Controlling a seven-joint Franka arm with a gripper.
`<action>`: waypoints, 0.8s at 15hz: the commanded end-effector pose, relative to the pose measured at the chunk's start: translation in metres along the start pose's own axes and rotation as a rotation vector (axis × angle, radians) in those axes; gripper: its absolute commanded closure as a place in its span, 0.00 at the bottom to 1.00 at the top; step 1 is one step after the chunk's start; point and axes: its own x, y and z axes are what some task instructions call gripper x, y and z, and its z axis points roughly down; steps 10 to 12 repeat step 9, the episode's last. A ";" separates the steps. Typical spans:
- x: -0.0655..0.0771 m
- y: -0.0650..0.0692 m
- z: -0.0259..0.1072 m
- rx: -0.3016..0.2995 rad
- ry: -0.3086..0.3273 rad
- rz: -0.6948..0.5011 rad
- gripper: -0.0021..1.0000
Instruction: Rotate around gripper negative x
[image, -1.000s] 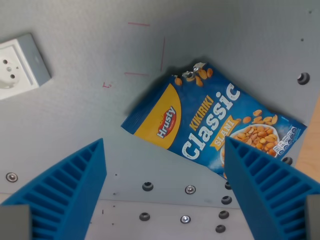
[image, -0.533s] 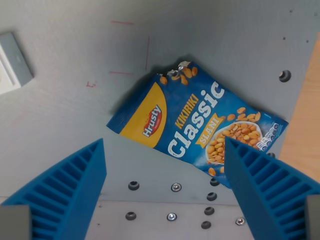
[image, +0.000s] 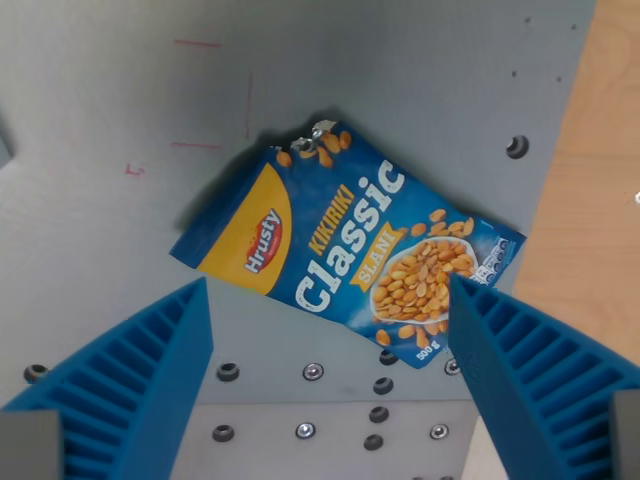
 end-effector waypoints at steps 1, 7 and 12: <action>-0.002 -0.004 0.001 -0.229 0.026 0.024 0.00; -0.002 -0.004 0.001 -0.309 0.025 0.025 0.00; -0.002 -0.004 0.001 -0.336 0.024 0.025 0.00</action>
